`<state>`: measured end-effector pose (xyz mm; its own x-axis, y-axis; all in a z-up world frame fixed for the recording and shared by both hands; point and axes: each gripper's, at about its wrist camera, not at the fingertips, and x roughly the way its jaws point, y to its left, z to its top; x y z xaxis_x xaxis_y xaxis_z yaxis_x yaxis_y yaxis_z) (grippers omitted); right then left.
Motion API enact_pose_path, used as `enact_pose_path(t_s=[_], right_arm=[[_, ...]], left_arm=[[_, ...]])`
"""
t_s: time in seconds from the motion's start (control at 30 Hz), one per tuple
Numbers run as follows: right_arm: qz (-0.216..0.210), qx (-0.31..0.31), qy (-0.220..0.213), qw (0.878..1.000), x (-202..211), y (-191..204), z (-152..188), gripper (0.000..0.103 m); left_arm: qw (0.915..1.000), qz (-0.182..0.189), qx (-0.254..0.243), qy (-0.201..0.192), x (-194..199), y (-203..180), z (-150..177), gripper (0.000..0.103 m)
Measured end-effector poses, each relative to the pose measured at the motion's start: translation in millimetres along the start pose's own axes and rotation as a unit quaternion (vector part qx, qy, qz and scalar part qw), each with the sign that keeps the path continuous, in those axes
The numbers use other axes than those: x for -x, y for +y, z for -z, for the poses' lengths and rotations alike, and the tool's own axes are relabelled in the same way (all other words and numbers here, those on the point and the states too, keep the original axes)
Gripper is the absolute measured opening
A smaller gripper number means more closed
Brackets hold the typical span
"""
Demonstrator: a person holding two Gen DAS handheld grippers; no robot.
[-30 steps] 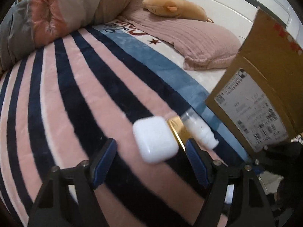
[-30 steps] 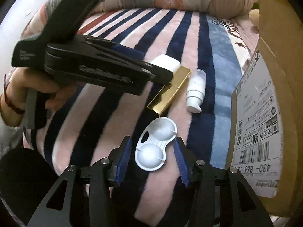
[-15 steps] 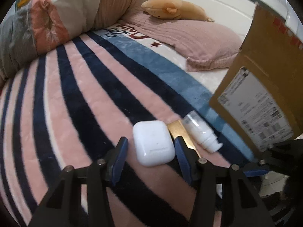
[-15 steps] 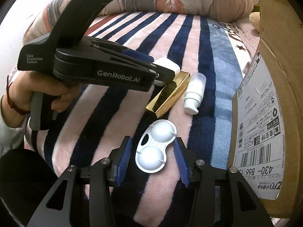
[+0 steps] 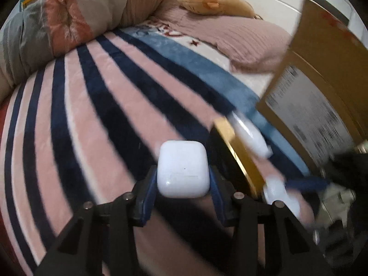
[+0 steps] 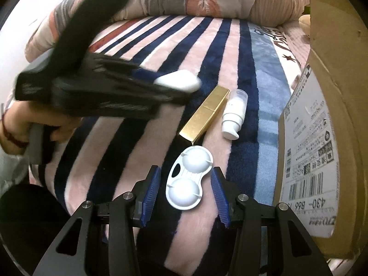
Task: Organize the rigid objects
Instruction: 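Grasp the white lens case with the right tool while the left grasps the earbud case, then lower the lens case and earbud case into the box and open both tools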
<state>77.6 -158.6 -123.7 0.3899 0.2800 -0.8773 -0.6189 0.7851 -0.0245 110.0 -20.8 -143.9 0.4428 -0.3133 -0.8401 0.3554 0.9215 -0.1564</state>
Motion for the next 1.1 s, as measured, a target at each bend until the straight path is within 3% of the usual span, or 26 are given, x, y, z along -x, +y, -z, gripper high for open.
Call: enact_pose_path(t_s=[0.1,0.23,0.3,0.47,0.67,0.8,0.9,1.0,1.1], right_arm=[[-0.007,0.004,0.005,1.0,-2,3,2,0.041],[-0.004,-0.004,0.0,1.0,-7,2,2,0.041],[0.003,-0.001,-0.005,1.0,-7,4,2,0.028],[0.013,0.021,-0.024,0.999,1,12,3,0.028],[-0.025,0.06,-0.083,0.994,53,41,-5,0.027],[-0.032,0.074,-0.16,0.984,120,41,-11,0.028],[-0.018,0.058,-0.204,0.977,167,13,-7,0.028],[0.024,0.032,-0.229,0.973,192,-25,-4,0.028],[0.06,0.002,-0.218,0.974,197,-72,1,0.028]], left_arm=[[0.9999,0.004,0.0,0.013,14,1,18,0.04],[1.0,-0.009,0.001,-0.003,14,-2,28,0.04],[0.9997,-0.014,0.015,-0.017,11,-1,26,0.04],[0.9995,-0.023,0.012,-0.02,15,-4,27,0.04],[0.9964,-0.049,0.028,-0.064,83,-2,23,0.04],[0.9909,-0.042,0.011,-0.128,147,-33,-4,0.04],[0.987,-0.018,-0.02,-0.159,176,-74,-35,0.04],[0.9836,0.009,-0.061,-0.17,185,-117,-67,0.04],[0.9837,0.033,-0.087,-0.154,168,-155,-103,0.04]])
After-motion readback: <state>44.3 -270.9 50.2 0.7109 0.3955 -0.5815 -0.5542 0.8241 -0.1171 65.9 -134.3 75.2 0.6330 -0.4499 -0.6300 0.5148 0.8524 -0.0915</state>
